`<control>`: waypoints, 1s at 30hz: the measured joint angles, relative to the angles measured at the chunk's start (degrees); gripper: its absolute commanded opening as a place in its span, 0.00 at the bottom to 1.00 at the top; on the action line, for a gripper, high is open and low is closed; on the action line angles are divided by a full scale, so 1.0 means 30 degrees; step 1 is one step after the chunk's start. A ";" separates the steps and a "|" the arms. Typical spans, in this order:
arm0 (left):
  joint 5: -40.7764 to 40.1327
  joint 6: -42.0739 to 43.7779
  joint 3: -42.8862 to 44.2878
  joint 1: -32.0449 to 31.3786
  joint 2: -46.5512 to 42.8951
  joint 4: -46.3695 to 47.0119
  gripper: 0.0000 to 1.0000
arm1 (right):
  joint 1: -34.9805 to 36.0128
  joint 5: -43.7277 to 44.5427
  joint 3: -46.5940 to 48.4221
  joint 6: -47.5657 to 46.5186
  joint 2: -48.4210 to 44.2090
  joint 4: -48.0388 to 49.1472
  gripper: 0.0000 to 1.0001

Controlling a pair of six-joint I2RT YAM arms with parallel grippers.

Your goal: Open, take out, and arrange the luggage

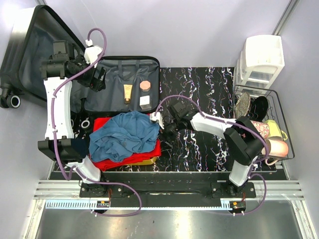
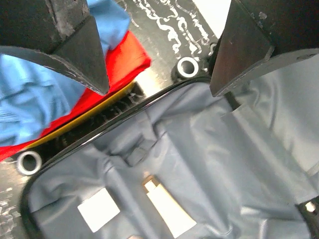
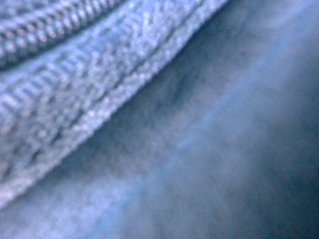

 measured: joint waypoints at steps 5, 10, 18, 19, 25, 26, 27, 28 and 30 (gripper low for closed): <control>0.2324 -0.0831 -0.0117 -0.0182 -0.0102 -0.0291 0.88 | 0.0532 0.0175 0.0699 0.0342 0.0721 0.0736 0.87; 0.4495 -0.1355 -0.1647 -0.0736 -0.0393 -0.0510 0.87 | 0.0838 0.0226 0.1333 0.0415 0.1290 0.0911 0.87; 0.6586 -0.4248 -0.3628 -0.2557 -0.2200 0.2310 0.87 | 0.1843 0.0532 0.2608 0.1224 0.2652 0.2331 0.87; 0.6747 -0.4634 -0.3614 -0.2586 -0.2215 0.2681 0.87 | 0.1974 0.0554 0.2732 0.1443 0.2798 0.2565 0.87; 0.7169 -0.6601 -0.3599 -0.2543 -0.2135 0.4481 0.87 | 0.2929 0.0816 0.3810 0.2820 0.3949 0.4022 0.87; 0.7184 -0.6681 -0.3606 -0.2543 -0.2135 0.4626 0.87 | 0.3096 0.0903 0.3978 0.2936 0.4124 0.4218 0.87; 0.7191 -0.6732 -0.3701 -0.2543 -0.2171 0.4860 0.87 | 0.3344 0.1078 0.4218 0.3242 0.4379 0.4597 0.87; 0.7191 -0.6768 -0.3825 -0.2543 -0.2193 0.4976 0.87 | 0.3526 0.1158 0.4393 0.3446 0.4575 0.4838 0.88; 0.7176 -0.6768 -0.4269 -0.2543 -0.2331 0.5144 0.87 | 0.3912 0.1413 0.4809 0.4007 0.5064 0.5588 0.90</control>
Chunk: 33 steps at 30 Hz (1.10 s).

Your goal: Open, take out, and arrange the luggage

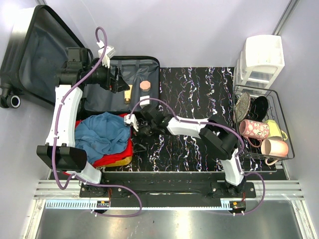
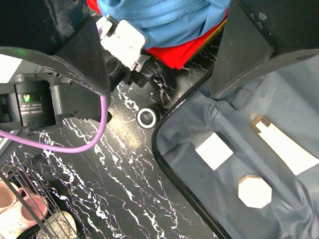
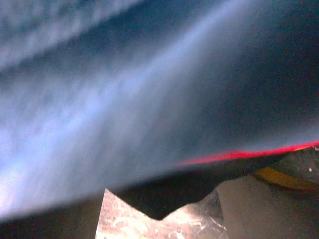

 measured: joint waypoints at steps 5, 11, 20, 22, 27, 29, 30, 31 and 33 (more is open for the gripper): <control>-0.0015 0.0007 -0.0780 0.0000 -0.0270 -0.0015 0.88 | 0.0488 0.0736 0.0291 0.0583 0.0270 0.0707 0.94; 0.0073 0.0648 -0.0787 0.0000 -0.0517 0.0036 0.89 | -0.2040 0.1064 -0.0816 -0.0408 -0.2703 -0.2543 0.93; -0.0335 0.2834 -0.1588 -0.0860 -0.1020 0.1107 0.89 | -1.0542 0.3279 0.1180 -0.1093 -0.8276 -0.7446 0.94; -0.0342 0.2834 -0.1588 -0.1005 -0.0801 0.1588 0.89 | -1.2305 0.3920 0.2878 -0.0401 -0.8233 -0.7817 0.93; -0.0328 0.2601 -0.1581 -0.1341 0.0240 0.2834 0.89 | -1.6466 0.6317 0.8051 0.1137 -0.6543 -0.8284 0.88; -0.0335 0.2506 -0.1581 -0.1450 0.0663 0.3147 0.89 | -1.8010 0.6965 0.9632 0.1545 -0.5588 -0.8393 0.86; -0.0335 0.2470 -0.1581 -0.1501 0.0852 0.3264 0.89 | -1.8673 0.7264 1.0775 0.1770 -0.4838 -0.8699 0.85; -0.0342 0.2455 -0.1581 -0.1515 0.0998 0.3359 0.89 | -1.9096 0.7468 1.1803 0.1960 -0.4167 -0.8918 0.84; -0.0357 0.2455 -0.1581 -0.1559 0.1166 0.3483 0.89 | -2.0036 0.8051 1.4222 0.2339 -0.2448 -0.9581 0.81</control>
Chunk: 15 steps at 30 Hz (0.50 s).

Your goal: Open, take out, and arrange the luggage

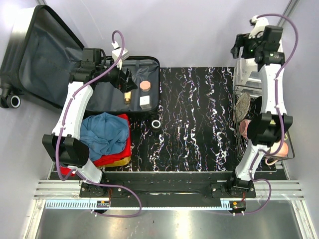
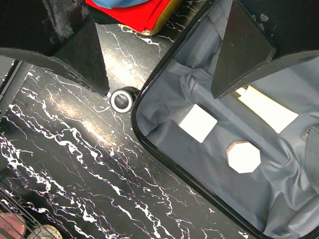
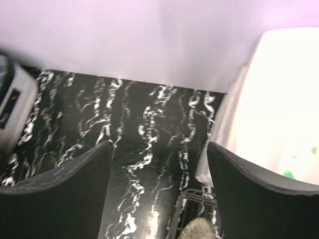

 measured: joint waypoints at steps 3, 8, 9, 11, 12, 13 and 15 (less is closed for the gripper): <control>-0.0087 0.0000 -0.0058 -0.0029 0.0029 0.0364 0.89 | -0.0991 0.0743 0.3767 0.0408 0.2637 -0.1821 0.78; -0.0226 -0.0095 -0.0889 -0.0029 0.0000 0.1290 0.89 | -0.1384 0.1770 0.7504 0.0561 0.5646 -0.4328 0.71; -0.0277 -0.0124 -0.1122 -0.0029 0.0000 0.1377 0.89 | -0.1370 0.1960 0.7796 0.0539 0.5989 -0.4721 0.70; -0.0415 -0.0138 -0.1552 -0.0029 0.0000 0.1523 0.89 | -0.1333 0.2200 0.7919 0.0503 0.6382 -0.5275 0.68; -0.0503 -0.0146 -0.1676 -0.0029 0.0000 0.1530 0.89 | -0.1326 0.2331 0.7927 0.0459 0.6521 -0.5493 0.67; -0.0583 -0.0160 -0.1770 -0.0029 0.0000 0.1574 0.89 | -0.1326 0.2579 0.7934 0.0408 0.6645 -0.5763 0.67; -0.0699 -0.0197 -0.1785 -0.0029 0.0000 0.1668 0.89 | -0.1311 0.2965 0.7934 0.0277 0.6841 -0.6076 0.68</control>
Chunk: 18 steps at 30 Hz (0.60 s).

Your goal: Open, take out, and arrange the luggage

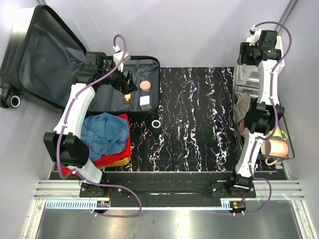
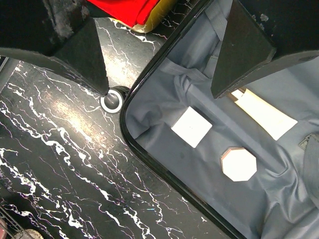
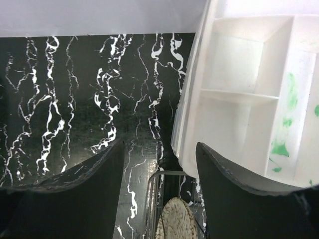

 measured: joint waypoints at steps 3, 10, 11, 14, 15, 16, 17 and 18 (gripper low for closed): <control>-0.0095 -0.0007 0.0000 0.0000 0.0000 0.0240 0.89 | 0.0000 0.0743 -0.0007 -0.0226 0.0160 -0.0248 0.70; -0.0262 0.0000 0.0000 0.0000 0.0000 0.0277 0.89 | 0.0036 0.1566 0.0000 -0.0546 0.0430 0.0211 0.65; -0.0291 0.0000 0.0000 0.0000 0.0000 0.0284 0.89 | 0.0036 0.1603 0.0007 -0.0590 0.0532 0.0342 0.64; -0.0474 0.0007 0.0000 0.0000 0.0000 0.0313 0.89 | 0.0073 0.1625 0.0313 -0.0707 0.1093 0.0816 0.61; -0.0539 0.0007 0.0000 0.0000 0.0000 0.0321 0.89 | 0.0073 0.1625 0.0415 -0.0765 0.1282 0.0962 0.59; -0.0612 0.0015 0.0000 0.0000 0.0000 0.0328 0.89 | 0.0095 0.1625 0.0510 -0.0823 0.1494 0.1122 0.54; -0.0685 0.0015 0.0000 0.0000 0.0000 0.0328 0.89 | 0.0124 0.1610 0.0539 -0.0896 0.1676 0.1246 0.51; -0.0780 0.0015 0.0000 0.0000 0.0000 0.0328 0.89 | 0.0160 0.1719 0.0546 -0.1049 0.1785 0.1341 0.46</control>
